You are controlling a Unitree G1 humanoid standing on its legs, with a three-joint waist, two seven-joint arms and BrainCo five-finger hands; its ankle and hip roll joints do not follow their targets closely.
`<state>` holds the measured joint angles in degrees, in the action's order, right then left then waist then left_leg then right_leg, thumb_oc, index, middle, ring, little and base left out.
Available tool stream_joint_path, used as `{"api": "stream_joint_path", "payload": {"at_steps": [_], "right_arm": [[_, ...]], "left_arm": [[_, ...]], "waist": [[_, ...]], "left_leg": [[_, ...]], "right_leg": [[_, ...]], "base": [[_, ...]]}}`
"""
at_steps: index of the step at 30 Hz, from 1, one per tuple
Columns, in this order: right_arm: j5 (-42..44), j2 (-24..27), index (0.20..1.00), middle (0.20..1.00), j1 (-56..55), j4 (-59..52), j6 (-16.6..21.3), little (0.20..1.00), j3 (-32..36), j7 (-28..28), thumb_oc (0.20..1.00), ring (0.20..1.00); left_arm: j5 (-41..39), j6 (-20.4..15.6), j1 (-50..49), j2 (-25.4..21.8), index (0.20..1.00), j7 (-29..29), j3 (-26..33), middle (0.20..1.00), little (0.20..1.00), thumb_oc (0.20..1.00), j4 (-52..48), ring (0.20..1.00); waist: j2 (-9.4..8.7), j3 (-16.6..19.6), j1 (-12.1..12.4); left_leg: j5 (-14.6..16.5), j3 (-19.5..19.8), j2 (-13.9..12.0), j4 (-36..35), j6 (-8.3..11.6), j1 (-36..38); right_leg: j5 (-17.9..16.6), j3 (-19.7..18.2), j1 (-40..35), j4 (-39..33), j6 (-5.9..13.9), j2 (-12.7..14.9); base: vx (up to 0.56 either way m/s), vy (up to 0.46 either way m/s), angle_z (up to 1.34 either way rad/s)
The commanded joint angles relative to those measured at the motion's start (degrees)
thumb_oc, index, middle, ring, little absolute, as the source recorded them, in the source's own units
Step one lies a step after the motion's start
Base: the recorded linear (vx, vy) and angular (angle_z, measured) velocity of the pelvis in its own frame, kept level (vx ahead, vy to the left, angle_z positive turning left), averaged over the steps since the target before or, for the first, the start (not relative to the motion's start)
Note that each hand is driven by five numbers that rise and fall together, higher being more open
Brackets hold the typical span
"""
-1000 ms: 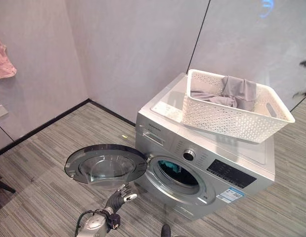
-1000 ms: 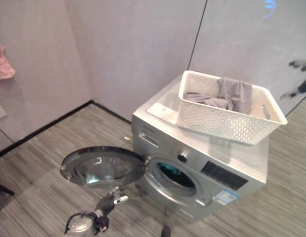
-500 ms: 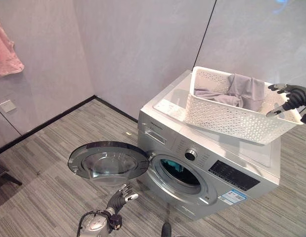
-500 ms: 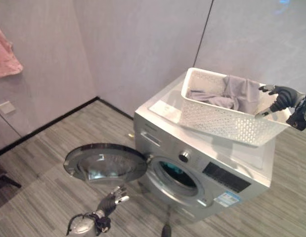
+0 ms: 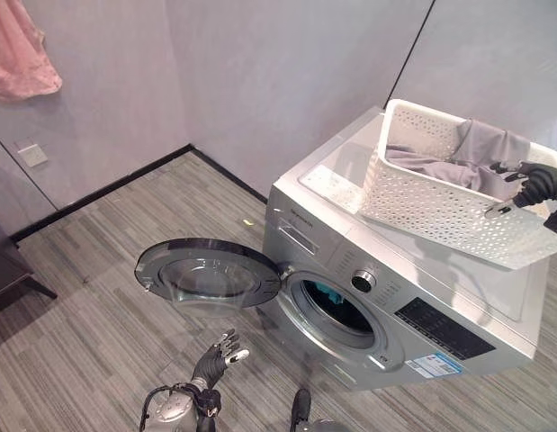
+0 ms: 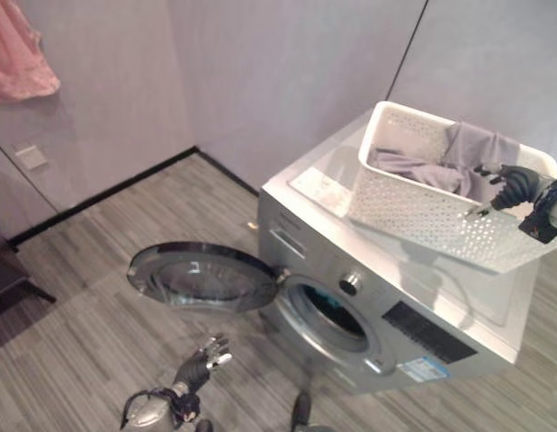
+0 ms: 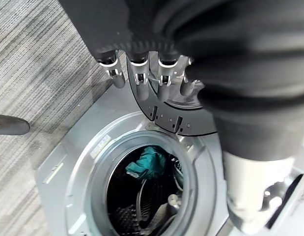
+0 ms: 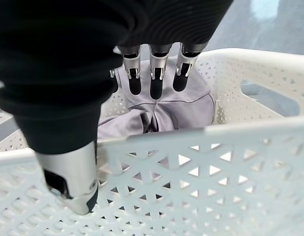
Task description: Grab the laundry basket,head to the washer,open it,put in the laundry and shut it.
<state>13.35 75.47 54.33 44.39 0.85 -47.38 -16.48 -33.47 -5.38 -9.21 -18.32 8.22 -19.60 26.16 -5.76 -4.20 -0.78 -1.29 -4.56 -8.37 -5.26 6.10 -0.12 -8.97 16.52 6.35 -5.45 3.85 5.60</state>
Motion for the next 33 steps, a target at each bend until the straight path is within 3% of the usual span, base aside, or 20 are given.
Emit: {"api": "stream_joint_path", "payload": {"at_steps": [1, 5, 8, 11, 14, 16, 18, 19, 21, 22, 23, 24, 25, 28, 32, 33], "right_arm": [[-1.9, -2.7, 0.956, 0.956, 7.8, 6.7, -0.5, 0.956, -2.5, 2.1, 0.956, 0.956], [-1.4, -5.9, 0.906, 0.906, 10.7, 15.4, -0.8, 0.906, -0.6, 3.7, 0.906, 0.906], [0.7, -5.2, 0.736, 0.736, 12.0, 15.6, -0.4, 0.736, 0.6, 4.2, 0.736, 0.736], [2.9, -3.4, 0.774, 0.774, 12.8, 12.8, 0.0, 0.774, 0.0, 3.6, 0.774, 0.774], [7.8, 1.1, 1.0, 1.0, 13.7, 6.6, 1.0, 1.0, -1.0, 2.7, 1.0, 1.0], [15.8, 7.0, 1.0, 1.0, 14.8, -1.0, 2.4, 1.0, -1.0, 1.4, 1.0, 1.0], [18.0, 8.1, 1.0, 1.0, 13.9, -2.1, 2.7, 1.0, 0.1, 1.4, 1.0, 1.0], [21.4, 9.6, 0.922, 0.922, 13.2, -3.7, 3.4, 0.922, 0.8, 0.5, 0.922, 0.922], [23.2, 10.6, 0.906, 0.906, 11.2, -5.5, 3.3, 0.906, 1.3, -0.4, 0.906, 0.906], [23.2, 10.6, 0.859, 0.859, 10.6, -5.6, 3.3, 0.859, 1.9, -0.4, 0.859, 0.859], [24.7, 11.1, 0.671, 0.671, 7.7, -7.8, 3.3, 0.671, 2.7, -1.6, 0.671, 0.671], [25.1, 11.5, 0.664, 0.664, 5.9, -8.6, 3.1, 0.664, 3.4, -2.0, 0.664, 0.664], [25.0, 11.6, 0.702, 0.702, 4.6, -8.7, 3.2, 0.702, 3.9, -2.0, 0.702, 0.702], [23.8, 10.0, 1.0, 1.0, 4.3, -3.5, 3.1, 1.0, 6.1, 0.1, 1.0, 1.0], [18.3, 1.5, 1.0, 1.0, 15.4, 14.9, 0.2, 1.0, 4.8, 3.5, 1.0, 1.0], [17.9, -0.2, 0.95, 0.95, 18.3, 18.1, -0.3, 0.95, 3.8, 3.9, 0.95, 0.95]], "left_arm": [[-1.8, -2.9, 1.8, -3.5, 1.0, 2.2, -0.6, 1.0, 1.0, 1.0, -5.3, 1.0], [-1.8, -2.6, 2.5, -3.6, 1.0, 1.9, -0.9, 1.0, 1.0, 1.0, -4.5, 1.0], [-0.9, -2.5, 3.2, -3.5, 1.0, 1.7, -1.3, 1.0, 1.0, 1.0, -3.1, 1.0], [-0.3, -2.4, 3.3, -3.4, 1.0, 2.1, -1.9, 1.0, 1.0, 1.0, -2.7, 1.0], [0.6, -2.5, 3.3, -3.2, 1.0, 3.0, -2.7, 1.0, 1.0, 1.0, -1.3, 1.0], [1.1, -2.8, 3.6, -3.2, 1.0, 4.0, -3.1, 1.0, 1.0, 1.0, -0.5, 1.0], [0.9, -2.9, 3.8, -3.0, 1.0, 4.2, -3.2, 1.0, 1.0, 1.0, 0.2, 1.0], [0.8, -3.2, 4.4, -2.9, 1.0, 4.5, -3.5, 1.0, 1.0, 1.0, 0.7, 1.0], [0.4, -3.4, 4.9, -2.8, 1.0, 4.4, -3.3, 1.0, 1.0, 1.0, 0.6, 1.0], [0.4, -3.4, 4.9, -2.9, 1.0, 4.4, -3.4, 1.0, 1.0, 1.0, 0.6, 1.0], [-0.5, -3.7, 5.1, -2.5, 1.0, 4.1, -2.9, 1.0, 1.0, 1.0, -0.1, 1.0], [-0.9, -3.8, 5.1, -2.3, 1.0, 4.1, -2.8, 1.0, 1.0, 1.0, -0.5, 1.0], [-1.5, -3.8, 5.0, -2.0, 1.0, 4.2, -2.7, 1.0, 1.0, 1.0, -0.7, 1.0], [-1.8, -3.8, 5.2, -1.9, 1.0, 4.0, -3.0, 1.0, 1.0, 1.0, -0.5, 1.0], [-0.4, -3.0, 6.1, -3.1, 1.0, 2.4, -2.5, 1.0, 1.0, 1.0, 0.5, 1.0], [-0.6, -2.9, 6.0, -3.3, 1.0, 2.1, -2.2, 1.0, 1.0, 1.0, 0.2, 1.0]], "waist": [[-2.47, -3.2, 1.8], [-1.49, -4.1, 2.4], [-1.53, -3.7, 2.2], [-1.92, -3.5, 1.9], [-3.18, -2.8, 0.9], [-4.65, -1.9, -0.4], [-5.09, -1.6, -0.9], [-5.68, -0.9, -1.5], [-6.3, -0.3, -1.9], [-6.38, -0.4, -1.8], [-6.69, 0.2, -2.2], [-6.81, 0.4, -2.4], [-6.91, 0.5, -2.4], [-6.74, 0.7, -2.3], [-6.03, 0.6, -0.8], [-5.77, 0.6, -0.6]], "left_leg": [[1.5, 2.3, -2.6, 0.8, 0.29, -1.4], [0.3, 3.0, -2.4, 0.8, 0.48, -3.7], [0.4, 2.8, -2.6, 0.9, 0.54, -3.6], [0.9, 2.4, -2.8, 1.1, 0.58, -2.9], [1.8, 1.7, -3.2, 1.7, 0.61, -1.4], [3.1, 0.3, -3.9, 2.6, 0.8, 0.8], [3.1, 0.1, -4.0, 2.9, 0.78, 1.2], [3.0, -0.6, -4.7, 3.5, 1.01, 2.1], [2.5, -1.3, -5.4, 3.7, 1.27, 3.4], [2.4, -1.4, -5.4, 3.6, 1.28, 3.5], [2.0, -1.8, -6.0, 3.5, 1.45, 4.6], [1.9, -2.1, -6.2, 3.4, 1.48, 5.2], [1.9, -2.4, -6.3, 3.3, 1.51, 5.6], [1.8, -2.7, -6.4, 3.0, 1.48, 6.1], [1.2, -1.8, -6.4, 3.2, 1.36, 5.6], [1.2, -1.6, -6.4, 3.3, 1.39, 5.3]], "right_leg": [[7.7, -3.4, -3.1, 0.5, 3.78, 1.9], [7.8, -2.9, -1.5, 0.5, 3.53, 1.9], [7.9, -2.7, -1.6, 0.5, 3.35, 1.8], [8.3, -2.8, -2.4, 0.5, 3.28, 1.7], [8.3, -3.4, -3.6, 0.5, 3.31, 1.3], [8.8, -4.6, -4.7, 1.2, 3.2, 0.6], [9.0, -5.0, -4.8, 1.6, 3.17, 0.5], [9.2, -5.4, -5.2, 2.1, 3.11, 0.1], [9.3, -6.0, -5.6, 2.4, 3.05, -0.4], [9.3, -6.1, -5.6, 2.4, 3.05, -0.5], [9.5, -6.8, -6.0, 2.7, 2.96, -1.0], [9.5, -7.0, -6.3, 2.7, 2.98, -1.2], [9.7, -7.2, -6.5, 2.7, 2.98, -1.3], [10.0, -7.4, -7.0, 2.5, 2.84, -1.6], [10.4, -7.0, -7.1, 2.1, 2.36, -1.7], [10.5, -6.8, -7.1, 2.0, 2.24, -1.7]], "base": [[-0.04, -0.056, 0.1], [-0.02, -0.042, 0.08], [0.04, -0.014, 0.24], [0.05, -0.011, 0.01], [0.09, -0.028, -0.01], [0.11, -0.038, -0.12], [0.07, -0.033, -0.32], [0.05, -0.031, -0.35], [0.07, -0.055, -0.27], [0.09, -0.071, -0.35], [0.07, -0.044, -0.37], [0.08, -0.051, -0.37], [0.05, -0.022, -0.23], [0.03, -0.01, -0.14], [0.03, -0.024, 0.01], [0.06, -0.071, 0.06]]}}
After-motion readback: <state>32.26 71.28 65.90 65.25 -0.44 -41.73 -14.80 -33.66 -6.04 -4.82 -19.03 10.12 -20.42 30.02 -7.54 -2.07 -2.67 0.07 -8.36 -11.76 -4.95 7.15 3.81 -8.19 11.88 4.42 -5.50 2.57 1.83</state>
